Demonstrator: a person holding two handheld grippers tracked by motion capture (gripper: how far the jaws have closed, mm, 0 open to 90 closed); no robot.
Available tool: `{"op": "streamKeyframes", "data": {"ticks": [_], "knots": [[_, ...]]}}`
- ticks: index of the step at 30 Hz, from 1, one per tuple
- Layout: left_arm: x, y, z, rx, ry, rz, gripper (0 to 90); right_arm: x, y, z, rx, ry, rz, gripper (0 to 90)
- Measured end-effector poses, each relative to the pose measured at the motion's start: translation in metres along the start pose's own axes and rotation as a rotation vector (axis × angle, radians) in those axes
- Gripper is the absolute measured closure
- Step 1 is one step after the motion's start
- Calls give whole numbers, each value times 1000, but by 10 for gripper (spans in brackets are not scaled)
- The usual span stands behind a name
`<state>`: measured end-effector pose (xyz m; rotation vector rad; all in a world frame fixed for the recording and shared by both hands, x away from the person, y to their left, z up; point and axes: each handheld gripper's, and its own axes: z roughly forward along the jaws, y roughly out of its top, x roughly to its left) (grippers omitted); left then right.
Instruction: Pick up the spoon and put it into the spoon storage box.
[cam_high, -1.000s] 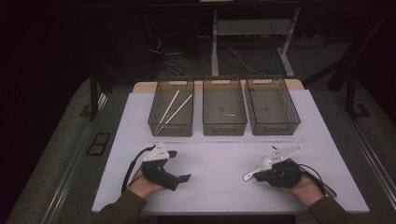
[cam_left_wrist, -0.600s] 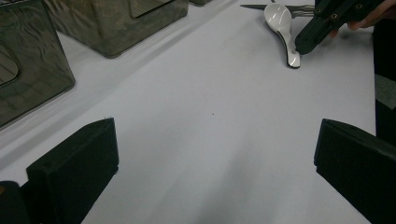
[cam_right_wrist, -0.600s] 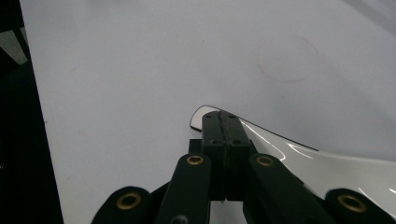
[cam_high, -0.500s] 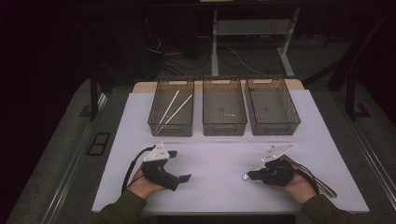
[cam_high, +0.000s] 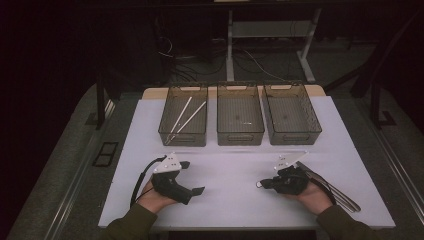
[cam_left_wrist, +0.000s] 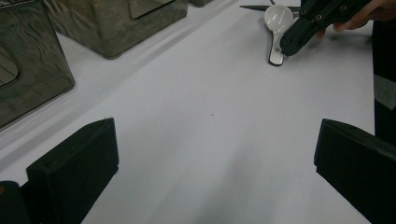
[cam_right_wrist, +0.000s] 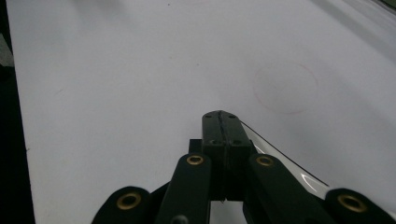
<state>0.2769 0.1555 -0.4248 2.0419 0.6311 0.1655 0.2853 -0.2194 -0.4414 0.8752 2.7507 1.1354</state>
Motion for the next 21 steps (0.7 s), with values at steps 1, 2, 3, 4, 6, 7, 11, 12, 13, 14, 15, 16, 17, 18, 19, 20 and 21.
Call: {"op": "streamKeyframes", "data": {"ticks": [1,2,3,4,6,7,11,12,13,14,15,16,17,18,19,20,21], "knots": [[0,0,0,0,0,0,0,0,1,1,3,-1,-3,898],[0,0,0,-1,0,0,0,-1,3,2,2,-3,-3,898],[0,0,0,-1,-1,4,0,-1,4,3,3,-7,-3,897],[0,0,0,-1,-1,4,0,-2,5,4,3,-6,-1,897],[0,0,0,-1,-2,5,0,-3,8,7,0,-11,-2,898],[0,0,0,0,-2,1,0,-4,8,8,0,-11,-2,897],[0,0,0,0,-4,2,0,-8,13,11,3,-19,4,897],[0,0,0,0,-3,2,0,-9,14,12,4,-21,3,897],[0,0,0,3,-4,2,0,-10,15,13,5,-24,4,897],[0,0,0,2,-4,2,0,-11,16,14,7,-28,8,897],[0,0,0,3,-3,3,0,-12,17,15,5,-32,6,898],[0,0,0,3,-5,8,0,-13,18,16,7,-36,8,897],[0,0,0,0,-6,9,0,-14,18,17,9,-36,11,898],[0,0,0,0,-6,10,0,-15,19,18,12,-35,13,898],[0,0,0,1,-7,11,0,-16,19,19,14,-39,15,898],[0,0,1,0,-8,11,0,-16,20,19,10,-39,16,898],[0,0,1,1,-10,11,0,-16,20,18,2,-32,16,897]]}}
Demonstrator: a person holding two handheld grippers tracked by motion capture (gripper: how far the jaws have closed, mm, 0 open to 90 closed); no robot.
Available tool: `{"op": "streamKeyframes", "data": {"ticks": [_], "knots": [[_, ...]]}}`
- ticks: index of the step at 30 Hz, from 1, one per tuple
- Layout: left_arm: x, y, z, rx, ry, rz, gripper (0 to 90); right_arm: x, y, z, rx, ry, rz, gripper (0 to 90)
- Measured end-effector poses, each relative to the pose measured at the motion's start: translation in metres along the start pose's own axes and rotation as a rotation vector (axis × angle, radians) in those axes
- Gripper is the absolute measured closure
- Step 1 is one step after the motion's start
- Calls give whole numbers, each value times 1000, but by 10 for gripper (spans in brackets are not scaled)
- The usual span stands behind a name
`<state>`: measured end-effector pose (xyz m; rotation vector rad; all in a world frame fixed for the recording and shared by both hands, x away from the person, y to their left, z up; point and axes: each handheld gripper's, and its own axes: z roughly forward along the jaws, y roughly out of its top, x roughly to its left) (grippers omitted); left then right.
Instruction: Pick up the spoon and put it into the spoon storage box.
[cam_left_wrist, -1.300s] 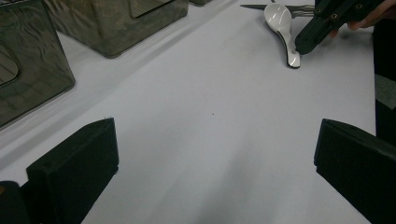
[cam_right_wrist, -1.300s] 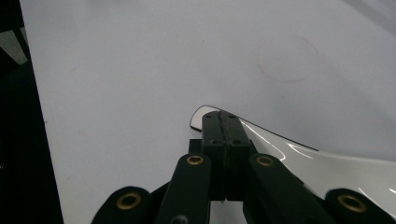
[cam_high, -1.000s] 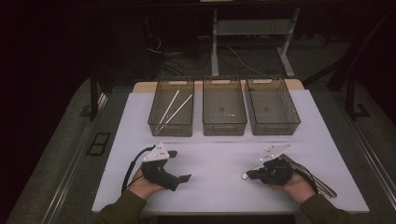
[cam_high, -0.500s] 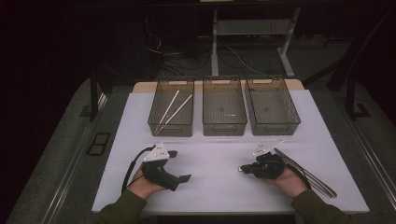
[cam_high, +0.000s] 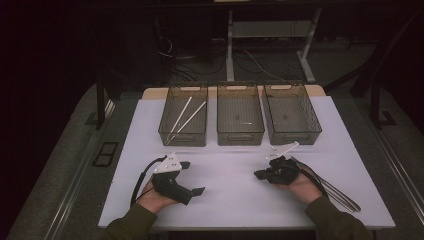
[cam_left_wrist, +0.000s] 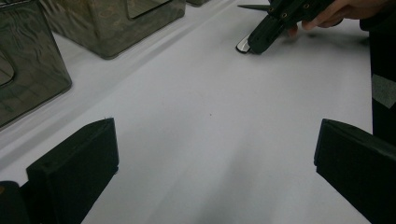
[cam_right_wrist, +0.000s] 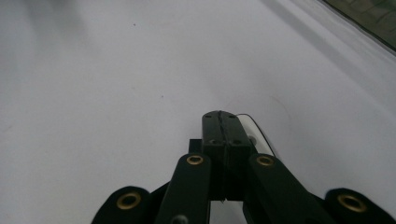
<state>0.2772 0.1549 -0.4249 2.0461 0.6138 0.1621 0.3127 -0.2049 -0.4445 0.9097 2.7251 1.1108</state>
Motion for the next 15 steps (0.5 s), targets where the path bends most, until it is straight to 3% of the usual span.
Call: {"op": "streamKeyframes", "data": {"ticks": [5,10,15], "knots": [[-1,0,0,-3,-7,1,0,0,0,-14,-50,29,17,866],[-1,0,0,-1,-11,1,0,-6,-2,-34,-100,37,30,739],[0,0,1,-1,-15,7,0,-17,-11,-51,-115,10,53,605]]}}
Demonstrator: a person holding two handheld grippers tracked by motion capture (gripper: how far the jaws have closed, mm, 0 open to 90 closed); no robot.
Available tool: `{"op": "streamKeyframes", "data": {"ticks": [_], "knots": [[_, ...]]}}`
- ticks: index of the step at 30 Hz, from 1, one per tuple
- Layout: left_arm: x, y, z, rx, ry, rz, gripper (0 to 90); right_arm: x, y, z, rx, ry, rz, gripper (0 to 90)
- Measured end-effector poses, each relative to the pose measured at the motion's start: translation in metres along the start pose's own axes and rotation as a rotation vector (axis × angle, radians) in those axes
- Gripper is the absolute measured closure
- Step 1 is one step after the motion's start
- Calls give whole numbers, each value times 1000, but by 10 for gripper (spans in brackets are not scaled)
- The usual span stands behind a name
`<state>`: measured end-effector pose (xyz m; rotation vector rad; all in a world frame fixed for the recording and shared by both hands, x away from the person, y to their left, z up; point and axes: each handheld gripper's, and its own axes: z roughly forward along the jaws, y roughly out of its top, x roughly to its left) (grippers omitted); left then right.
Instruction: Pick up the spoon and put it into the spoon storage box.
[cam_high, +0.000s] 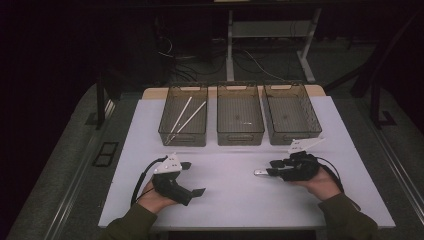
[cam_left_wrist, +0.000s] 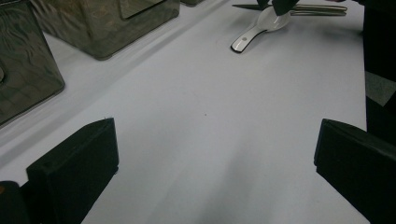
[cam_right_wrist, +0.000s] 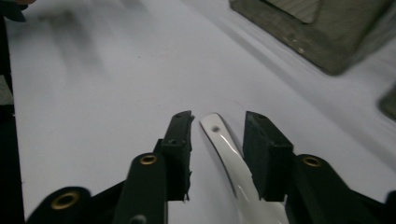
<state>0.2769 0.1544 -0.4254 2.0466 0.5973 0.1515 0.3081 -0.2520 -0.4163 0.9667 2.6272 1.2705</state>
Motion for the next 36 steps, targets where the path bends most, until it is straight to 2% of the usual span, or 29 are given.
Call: {"op": "streamKeyframes", "data": {"ticks": [5,12,19,28,36], "knots": [[0,0,0,-1,-3,-7,0,-13,-7,-19,-5,-39,28,519],[0,0,0,2,-5,-5,0,-24,-20,-31,22,-73,46,495],[-1,0,0,4,-6,-4,0,-27,-25,-30,56,-82,53,507],[0,0,0,8,-5,-2,0,-26,-35,-37,62,-106,71,558],[-1,0,0,7,-6,-3,0,-27,-38,-35,81,-102,86,582]]}}
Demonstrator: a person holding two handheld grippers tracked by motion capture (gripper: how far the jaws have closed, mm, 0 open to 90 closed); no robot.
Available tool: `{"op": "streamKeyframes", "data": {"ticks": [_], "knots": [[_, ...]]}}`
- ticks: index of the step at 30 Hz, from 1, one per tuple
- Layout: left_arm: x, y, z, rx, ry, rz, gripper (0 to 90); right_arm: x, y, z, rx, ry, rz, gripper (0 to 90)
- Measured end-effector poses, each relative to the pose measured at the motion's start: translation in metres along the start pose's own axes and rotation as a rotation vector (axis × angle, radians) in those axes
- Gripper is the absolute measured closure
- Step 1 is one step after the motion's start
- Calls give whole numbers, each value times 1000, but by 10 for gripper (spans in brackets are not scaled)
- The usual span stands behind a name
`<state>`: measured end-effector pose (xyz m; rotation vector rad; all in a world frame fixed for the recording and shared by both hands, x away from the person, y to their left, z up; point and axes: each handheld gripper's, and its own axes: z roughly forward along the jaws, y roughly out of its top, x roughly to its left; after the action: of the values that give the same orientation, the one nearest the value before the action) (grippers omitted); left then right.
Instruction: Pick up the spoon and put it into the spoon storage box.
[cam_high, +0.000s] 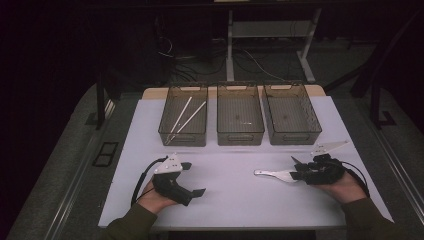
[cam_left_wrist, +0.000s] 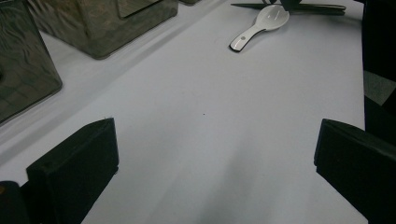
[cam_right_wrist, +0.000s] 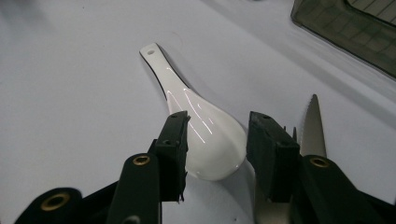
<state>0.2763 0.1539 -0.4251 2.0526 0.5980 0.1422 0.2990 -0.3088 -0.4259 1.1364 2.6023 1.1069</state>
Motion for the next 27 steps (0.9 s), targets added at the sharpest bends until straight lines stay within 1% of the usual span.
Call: {"op": "streamKeyframes", "data": {"ticks": [6,8,10,12,13,16,19,22,27], "knots": [[0,0,0,-1,-1,-1,0,1,0,3,16,12,4,596],[0,0,0,-3,-1,-1,0,2,0,4,18,0,-5,590],[0,0,0,-4,-2,-2,0,1,1,0,3,-9,-3,591],[0,0,0,-5,-1,-4,0,-2,1,-4,-10,-21,9,591],[0,0,0,-2,-1,-2,0,-2,0,-5,-7,-17,17,591],[0,0,0,-2,-2,-1,0,-3,-2,-1,14,-9,13,592],[0,0,0,-4,-1,-3,0,0,-1,4,37,-1,7,593],[0,0,0,-2,-2,-1,0,2,-1,10,53,-2,7,585],[0,0,0,-3,-2,-2,0,8,-2,19,90,0,-22,575]]}}
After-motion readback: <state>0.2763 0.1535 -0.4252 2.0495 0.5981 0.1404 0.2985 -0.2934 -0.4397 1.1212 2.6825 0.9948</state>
